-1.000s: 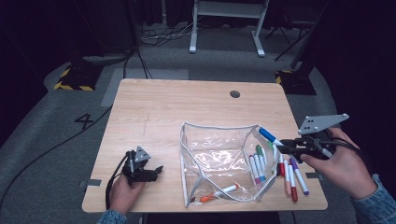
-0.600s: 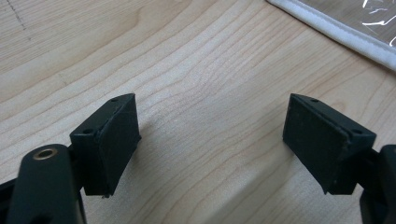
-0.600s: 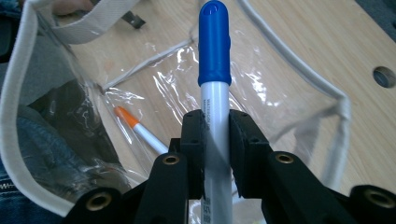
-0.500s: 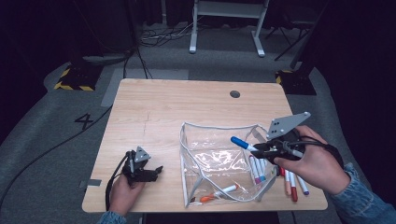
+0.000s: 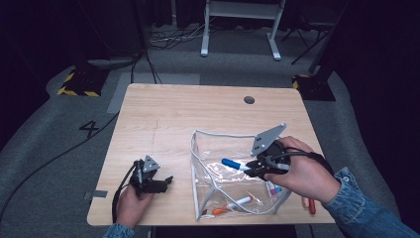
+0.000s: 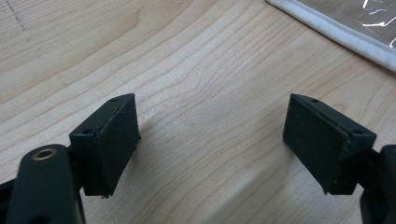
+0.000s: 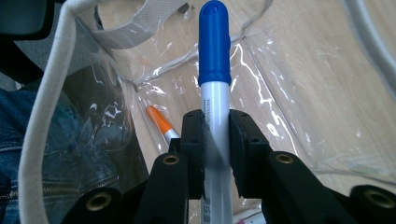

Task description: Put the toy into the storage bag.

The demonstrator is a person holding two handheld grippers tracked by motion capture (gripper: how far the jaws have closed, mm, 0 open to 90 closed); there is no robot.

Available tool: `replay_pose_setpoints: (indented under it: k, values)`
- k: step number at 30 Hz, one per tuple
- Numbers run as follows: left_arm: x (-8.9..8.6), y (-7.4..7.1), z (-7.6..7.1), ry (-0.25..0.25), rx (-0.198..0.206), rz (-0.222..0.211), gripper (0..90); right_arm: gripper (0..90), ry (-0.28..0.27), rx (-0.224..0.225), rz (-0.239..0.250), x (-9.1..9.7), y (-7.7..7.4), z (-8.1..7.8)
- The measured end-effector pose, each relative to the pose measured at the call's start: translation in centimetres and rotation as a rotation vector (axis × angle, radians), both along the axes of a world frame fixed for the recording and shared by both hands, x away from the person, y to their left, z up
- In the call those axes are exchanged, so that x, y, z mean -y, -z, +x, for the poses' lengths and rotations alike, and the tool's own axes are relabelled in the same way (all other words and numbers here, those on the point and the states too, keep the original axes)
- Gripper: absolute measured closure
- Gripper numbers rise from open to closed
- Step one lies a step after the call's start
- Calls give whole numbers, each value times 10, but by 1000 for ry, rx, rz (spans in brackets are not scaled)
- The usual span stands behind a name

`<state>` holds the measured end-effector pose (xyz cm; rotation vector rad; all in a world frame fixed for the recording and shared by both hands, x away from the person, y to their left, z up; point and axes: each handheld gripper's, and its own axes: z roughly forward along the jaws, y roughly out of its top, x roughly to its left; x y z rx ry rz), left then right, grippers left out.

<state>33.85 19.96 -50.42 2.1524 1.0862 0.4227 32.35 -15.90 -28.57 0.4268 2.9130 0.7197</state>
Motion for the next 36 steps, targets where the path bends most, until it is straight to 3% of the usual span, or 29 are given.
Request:
replay_pose_setpoints:
  k: [15,30,36]
  values:
    - [0,0,0,0,0,0,187,769,-76,-84,-164,-42,35,5]
    - [0,0,0,0,0,0,187,769,-111,-143,-296,-60,69,12]
    - [0,0,0,0,0,0,187,769,-111,-172,-324,-61,85,17]
